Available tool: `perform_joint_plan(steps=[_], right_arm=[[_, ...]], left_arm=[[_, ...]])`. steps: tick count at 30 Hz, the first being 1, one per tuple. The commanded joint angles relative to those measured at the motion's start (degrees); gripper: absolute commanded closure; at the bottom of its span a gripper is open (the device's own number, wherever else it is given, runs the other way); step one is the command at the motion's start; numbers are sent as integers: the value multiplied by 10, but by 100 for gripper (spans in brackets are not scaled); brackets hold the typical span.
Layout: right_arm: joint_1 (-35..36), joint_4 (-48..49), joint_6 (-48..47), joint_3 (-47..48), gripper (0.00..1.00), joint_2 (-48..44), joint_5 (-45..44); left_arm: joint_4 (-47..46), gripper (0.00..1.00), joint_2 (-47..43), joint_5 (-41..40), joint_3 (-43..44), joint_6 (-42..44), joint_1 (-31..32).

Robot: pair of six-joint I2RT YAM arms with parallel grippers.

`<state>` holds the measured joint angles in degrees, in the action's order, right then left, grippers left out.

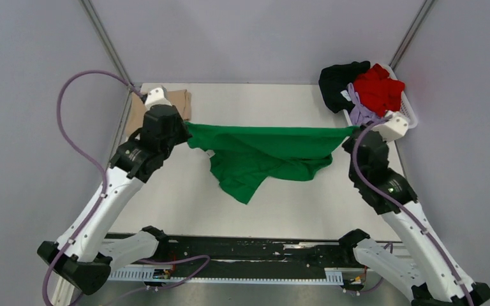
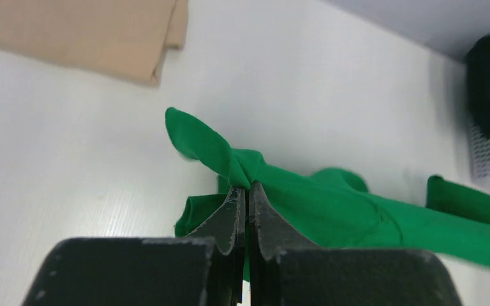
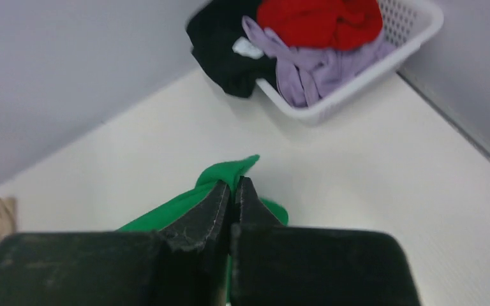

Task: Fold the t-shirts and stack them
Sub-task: Flatten out the tshirt

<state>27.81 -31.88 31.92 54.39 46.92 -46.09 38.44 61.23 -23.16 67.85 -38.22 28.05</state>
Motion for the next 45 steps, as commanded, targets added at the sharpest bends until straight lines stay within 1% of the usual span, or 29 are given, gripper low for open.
perform_joint_plan(steps=[1, 4, 7, 9, 11, 12, 13, 14, 15, 16, 17, 19, 22, 25, 29, 31, 33, 35, 36, 37, 38, 39, 40, 41, 42, 43, 44, 45], right_arm=[[-14, 49, -115, 102, 100, -42, -18], [-13, 68, -140, 165, 100, -61, 41], [-13, 77, -170, 238, 100, -72, 134], [-13, 73, -181, 301, 100, -73, 216], [-13, 55, -182, 349, 100, -71, 280], [-13, 44, -180, 371, 100, -69, 304], [-13, 35, -177, 388, 100, -69, 326], [-13, 29, -176, 405, 100, -69, 344], [-13, 26, -175, 420, 100, -69, 364], [-13, 22, -172, 434, 100, -69, 383], [-13, 18, -170, 449, 100, -70, 403], [-13, 8, -165, 471, 100, -72, 443], [-13, -1, -157, 486, 100, -75, 472], [-13, -7, -155, 482, 100, -78, 462], [-14, -6, -151, 453, 100, -83, 380], [-13, 1, -147, 420, 100, -82, 333], [-13, 5, -142, 382, 100, -74, 281], [-13, 10, -137, 341, 100, -59, 207], [-13, 15, -135, 318, 100, -44, 160], [-12, 20, -132, 291, 100, -29, 108], [-13, 25, -126, 258, 100, -11, 56], [-13, 26, -115, 232, 100, 7, 4], [-15, 27, -98, 204, 100, 28, -35], [-21, 30, -82, 181, 100, 49, -62], [-35, 34, -65, 159, 100, 75, -53], [-57, 41, -50, 141, 100, 103, -25], [-83, 54, -37, 125, 100, 133, 16], [-109, 72, -24, 109, 100, 168, 54]], left_arm=[[19, 100, -39, -112, 106, 50, 1], [20, 100, -61, -115, 183, 77, 1], [6, 100, -87, -83, 240, 112, 1], [2, 100, -99, -48, 297, 130, 1], [-16, 100, -113, 22, 330, 155, 1], [-24, 100, -117, 41, 339, 164, 1], [-32, 100, -123, 73, 359, 176, 0], [-29, 100, -123, 87, 374, 180, 1], [-14, 100, -119, 106, 410, 187, 1], [-2, 100, -116, 113, 428, 190, 1], [19, 100, -108, 124, 465, 193, 1], [42, 100, -104, 141, 502, 196, 1], [37, 100, -120, 155, 508, 193, 1], [20, 100, -133, 162, 493, 192, 0], [16, 100, -121, 154, 494, 202, 0], [11, 100, -107, 138, 480, 209, 0], [4, 99, -85, 105, 457, 217, 0], [-15, 97, -47, 55, 424, 232, 0], [-24, 97, -37, 0, 394, 235, 0], [-41, 96, -15, -34, 375, 238, 0], [-48, 95, -2, -94, 338, 238, 0], [-59, 95, 25, -123, 320, 235, -1], [-65, 95, 40, -163, 283, 233, -2], [-80, 94, 71, -172, 247, 222, -12], [-86, 94, 89, -164, 231, 211, -23], [-96, 93, 127, -150, 205, 185, -51], [-102, 92, 149, -103, 195, 172, -80], [-120, 89, 193, -72, 177, 155, -93]])
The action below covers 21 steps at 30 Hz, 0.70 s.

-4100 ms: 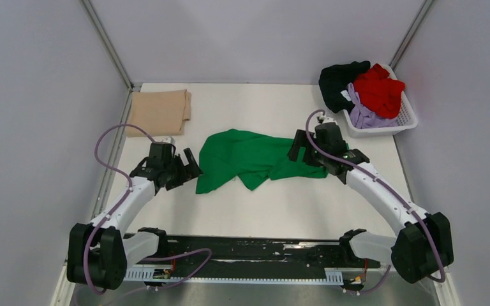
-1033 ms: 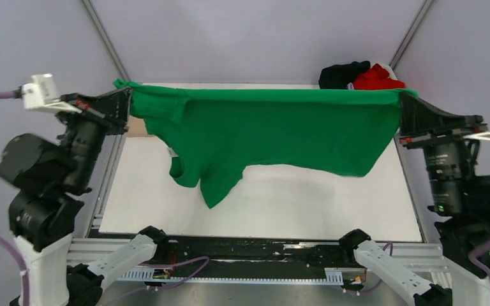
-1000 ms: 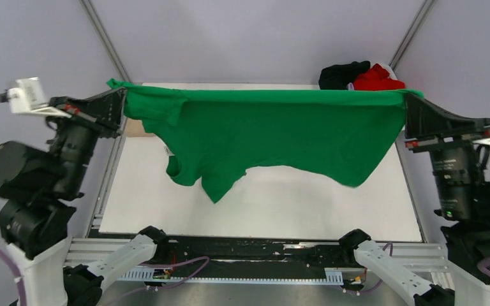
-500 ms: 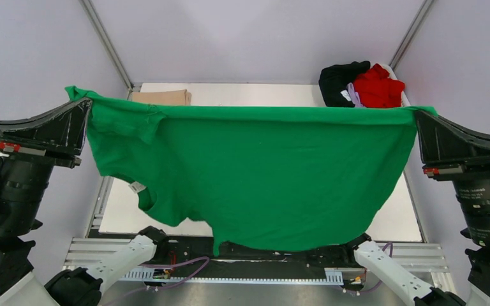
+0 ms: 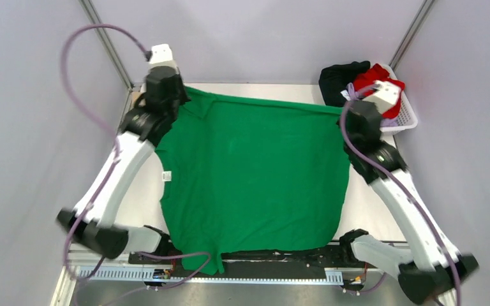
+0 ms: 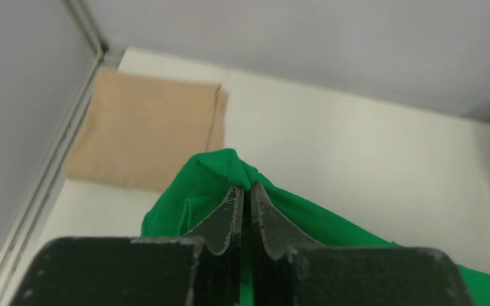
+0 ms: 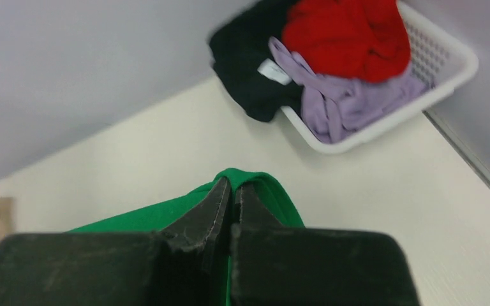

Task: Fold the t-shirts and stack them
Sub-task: Flatten out the tshirt

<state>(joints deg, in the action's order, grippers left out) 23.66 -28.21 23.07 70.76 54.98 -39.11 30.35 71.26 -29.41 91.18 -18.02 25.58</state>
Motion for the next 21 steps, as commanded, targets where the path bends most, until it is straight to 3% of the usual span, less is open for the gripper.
perform_joint_plan(steps=[1, 4, 6, 7, 8, 9, 12, 13, 21], right_arm=[[-92, 61, 70, -67, 96, 125, 26], [-133, 151, 72, -80, 86, 251, 94], [-148, 169, 62, -38, 78, 337, 141], [-150, 166, 50, -10, 65, 375, 160], [-151, 153, 40, 21, 44, 405, 171], [-151, 132, 39, 50, 34, 425, 180], [-150, 107, 40, 68, 5, 430, 209], [-150, 106, 42, 56, 1, 420, 223], [-149, 107, 99, -120, 0, 299, 326]], left_arm=[[-53, 86, 120, 18, -62, -50, -87], [-108, 78, 265, 88, -40, -25, -107], [-78, 63, 354, 134, 28, -24, -120], [-62, 39, 379, 150, 53, -25, -128], [-29, 26, 423, 172, 104, -30, -132], [-1, 7, 451, 178, 125, -34, -136], [9, 1, 456, 199, 148, -44, -137], [4, 0, 446, 206, 129, -53, -137], [-88, 0, 363, 391, -63, -141, -136]])
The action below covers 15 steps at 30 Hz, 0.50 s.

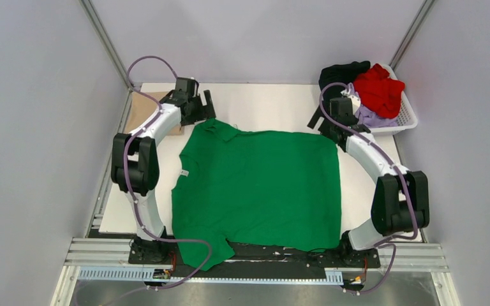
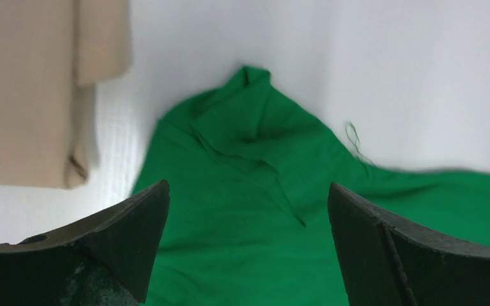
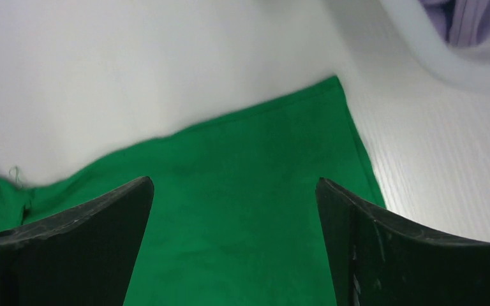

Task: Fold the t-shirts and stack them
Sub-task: Flatten out the tshirt

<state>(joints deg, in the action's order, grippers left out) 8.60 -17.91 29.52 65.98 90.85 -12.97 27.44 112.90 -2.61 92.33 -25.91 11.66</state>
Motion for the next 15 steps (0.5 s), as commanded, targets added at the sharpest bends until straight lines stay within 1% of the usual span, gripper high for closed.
perform_joint_plan(steps=[1, 4, 6, 10, 15], right_arm=[[1, 6, 39, -92, 0, -71, 71], [0, 25, 43, -140, 0, -100, 88], [1, 40, 37, -160, 0, -109, 111], [0, 44, 19, -179, 0, -111, 138], [0, 44, 14, -193, 0, -116, 140]], left_arm=[[-82, 0, -62, 135, -90, -81, 3], [-141, 0, -69, 156, -157, -118, 5], [-173, 0, -63, 162, -175, -141, 6], [-207, 0, -33, 168, -180, -178, 8], [-238, 0, -2, 152, -175, -204, 9]])
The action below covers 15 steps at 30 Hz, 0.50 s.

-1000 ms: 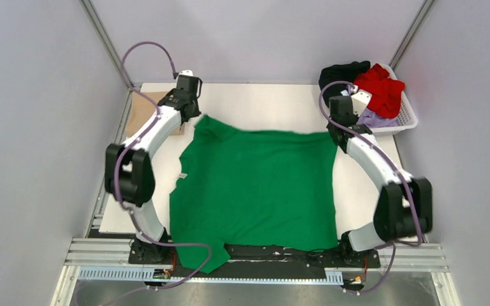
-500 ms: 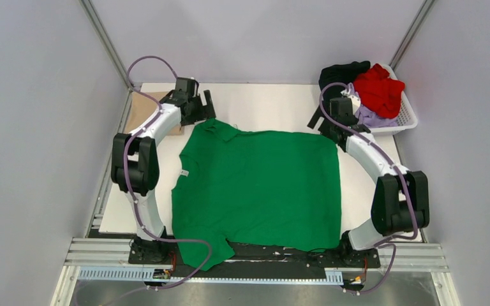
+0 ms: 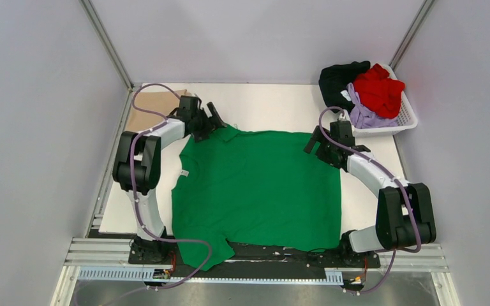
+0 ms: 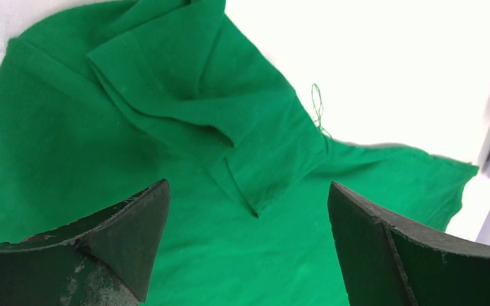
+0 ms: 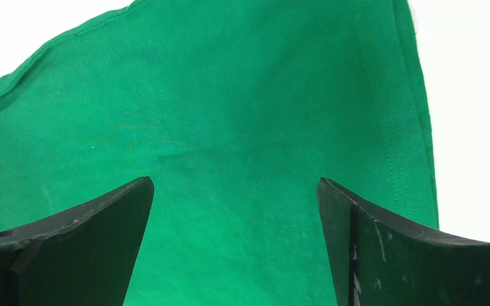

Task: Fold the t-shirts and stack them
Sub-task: Flatten out the tshirt

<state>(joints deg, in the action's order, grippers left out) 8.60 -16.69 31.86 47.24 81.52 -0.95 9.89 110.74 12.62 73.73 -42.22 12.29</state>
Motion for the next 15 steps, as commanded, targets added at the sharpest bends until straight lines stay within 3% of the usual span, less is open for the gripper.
perform_joint_plan(steps=[1, 15], right_arm=[[1, 31, -12, -7, 0, -23, 18], [0, 25, -11, -9, 0, 5, 15]], left_arm=[[-65, 0, 25, -2, 14, -42, 3], [-118, 3, 72, 24, 53, -93, 12]])
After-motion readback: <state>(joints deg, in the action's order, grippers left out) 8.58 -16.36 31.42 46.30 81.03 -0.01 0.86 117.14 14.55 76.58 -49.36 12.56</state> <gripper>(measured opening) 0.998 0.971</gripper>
